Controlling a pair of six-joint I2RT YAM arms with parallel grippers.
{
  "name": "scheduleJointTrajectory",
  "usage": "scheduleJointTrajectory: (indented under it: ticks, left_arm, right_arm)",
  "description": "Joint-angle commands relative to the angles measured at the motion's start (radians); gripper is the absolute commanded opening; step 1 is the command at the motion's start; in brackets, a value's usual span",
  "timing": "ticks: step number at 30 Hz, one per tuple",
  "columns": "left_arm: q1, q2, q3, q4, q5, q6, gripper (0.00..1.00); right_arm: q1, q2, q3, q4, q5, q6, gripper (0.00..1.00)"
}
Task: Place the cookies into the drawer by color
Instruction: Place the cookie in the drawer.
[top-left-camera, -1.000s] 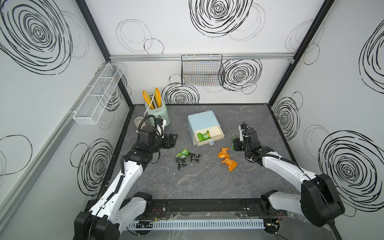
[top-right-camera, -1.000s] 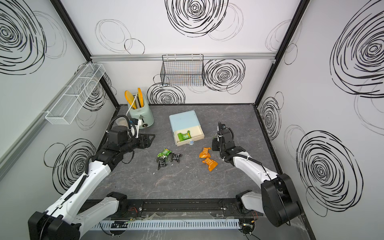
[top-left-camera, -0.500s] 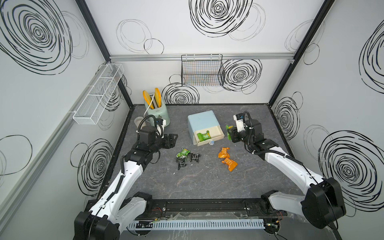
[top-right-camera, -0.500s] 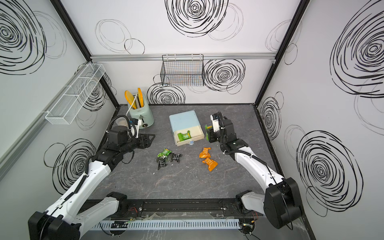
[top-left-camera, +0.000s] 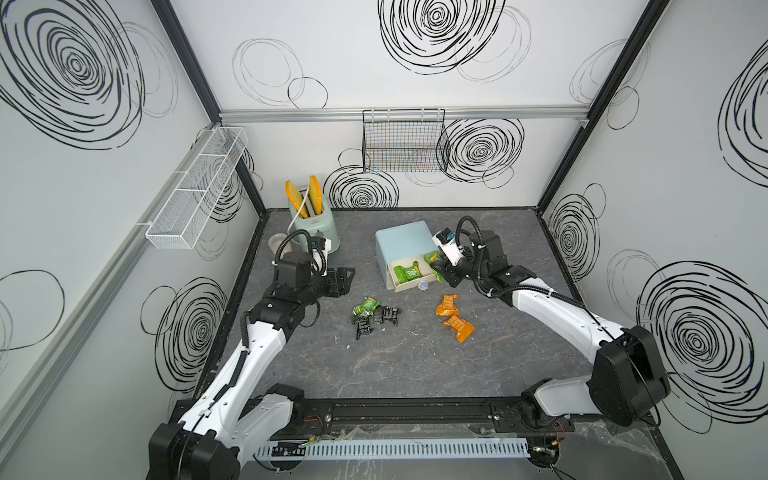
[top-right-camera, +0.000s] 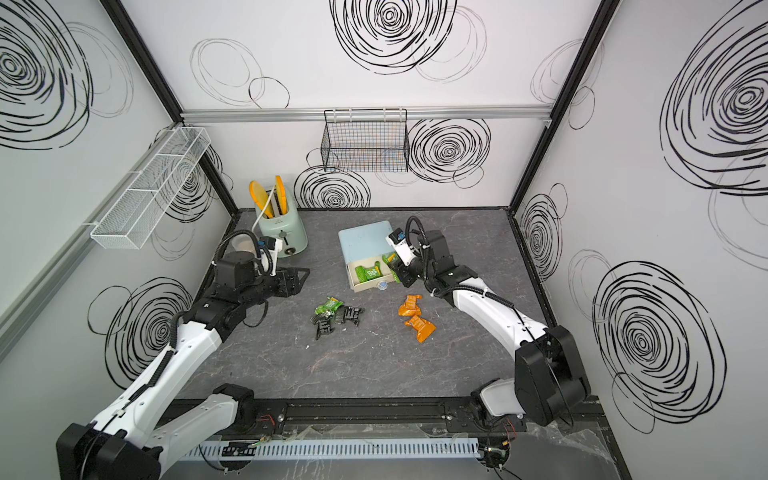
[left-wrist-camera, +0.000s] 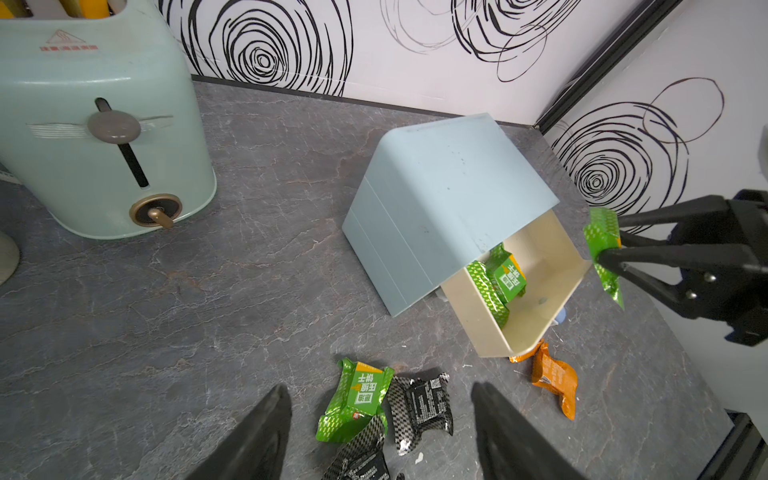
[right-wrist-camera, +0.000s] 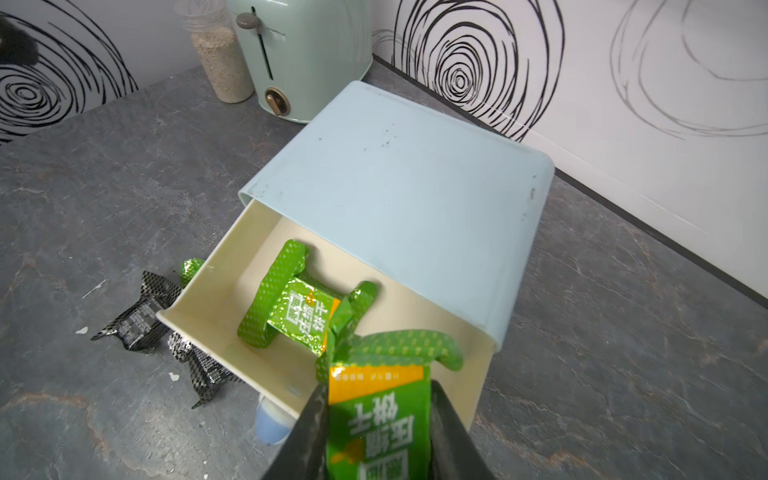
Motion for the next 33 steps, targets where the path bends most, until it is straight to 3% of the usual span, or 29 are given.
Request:
scheduleJointTrajectory:
  ticks: [1,15,33]
  left_arm:
    - [0.014,-0.005,-0.011,0.045,0.017,-0.005,0.73]
    - [0.026,-0.003,-0.014,0.049,0.032,-0.009,0.73]
    - [0.036,0.0,-0.016,0.052,0.041,-0.014,0.73]
  right_arm:
    - [0.009,0.018,0.049,-0.013,-0.055,-0.15,0.33]
    - [0.011,0.122,0.191,-0.217,-0.13,-0.417,0.33]
    - [0.02,0.206,0.316,-0.347,-0.146,-0.561,0.33]
